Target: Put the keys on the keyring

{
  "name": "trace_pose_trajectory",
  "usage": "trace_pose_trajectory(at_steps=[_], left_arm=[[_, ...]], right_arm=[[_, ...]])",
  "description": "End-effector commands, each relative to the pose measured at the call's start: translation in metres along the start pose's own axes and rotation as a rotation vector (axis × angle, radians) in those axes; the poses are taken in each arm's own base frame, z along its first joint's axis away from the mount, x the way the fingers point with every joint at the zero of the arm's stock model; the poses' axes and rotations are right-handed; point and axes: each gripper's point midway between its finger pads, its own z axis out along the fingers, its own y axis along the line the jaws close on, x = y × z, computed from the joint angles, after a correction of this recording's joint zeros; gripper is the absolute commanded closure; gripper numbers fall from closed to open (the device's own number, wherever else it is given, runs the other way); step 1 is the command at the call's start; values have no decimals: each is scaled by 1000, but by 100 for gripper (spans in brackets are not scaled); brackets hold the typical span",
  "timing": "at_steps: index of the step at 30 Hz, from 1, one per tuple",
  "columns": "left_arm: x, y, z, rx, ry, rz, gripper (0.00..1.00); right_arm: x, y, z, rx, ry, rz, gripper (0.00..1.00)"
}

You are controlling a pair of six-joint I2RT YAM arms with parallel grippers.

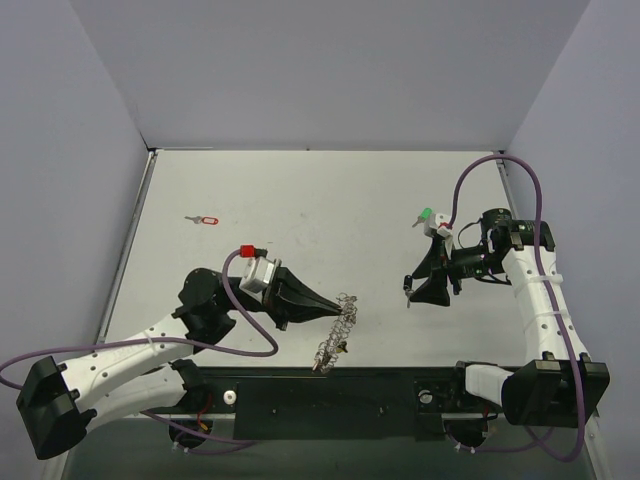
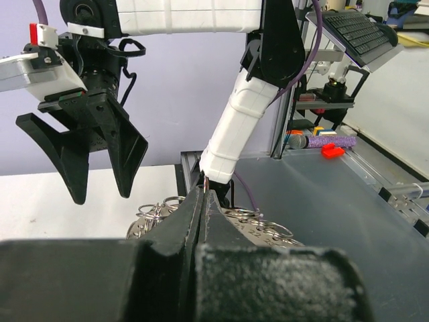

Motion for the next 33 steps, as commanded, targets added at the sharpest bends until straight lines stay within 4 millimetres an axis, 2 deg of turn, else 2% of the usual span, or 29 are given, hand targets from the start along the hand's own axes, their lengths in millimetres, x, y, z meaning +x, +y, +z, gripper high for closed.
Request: trace_pose_trajectory(at_steps=[1,7,11,16,20,21,22,24,25,26,27,28,33], left_arm=[[-27,-5,-1,-8,-108,49,100],[-22,1,-1,-30,-80,58,100],[-17,11,-7,-70,-53,103,100],[-12,30,-24,-138,-61,104,100],[-12,51,-37,-221,-46,65,100],[-12,56,-40,-240,-42,54,100],[-10,59,-42,-250,-33,43,100],[-6,65,-47,-266,-11,13,100],[-6,69,-50,-283,-5,8,100],[-1,72,-53,-301,14,-10,100],[3,78,-58,-330,30,-22,100],[4,80,-61,-350,34,-26,100],[17,100,-85,-503,86,-36,100]], right_arm=[[-5,6,0,-28,-32,13,41],[-4,5,0,-28,-35,19,41],[-1,0,0,-24,-59,44,41],[2,-14,-10,27,-31,119,40],[5,-25,-20,86,48,181,47],[6,-33,-25,125,80,180,49],[7,-37,-27,156,96,249,50],[16,-55,-39,302,166,316,50],[15,-73,-44,392,165,309,50],[20,-82,-54,511,183,366,50],[20,-94,-55,573,163,374,49],[18,-97,-61,639,147,405,49],[18,-96,-51,691,80,462,46]])
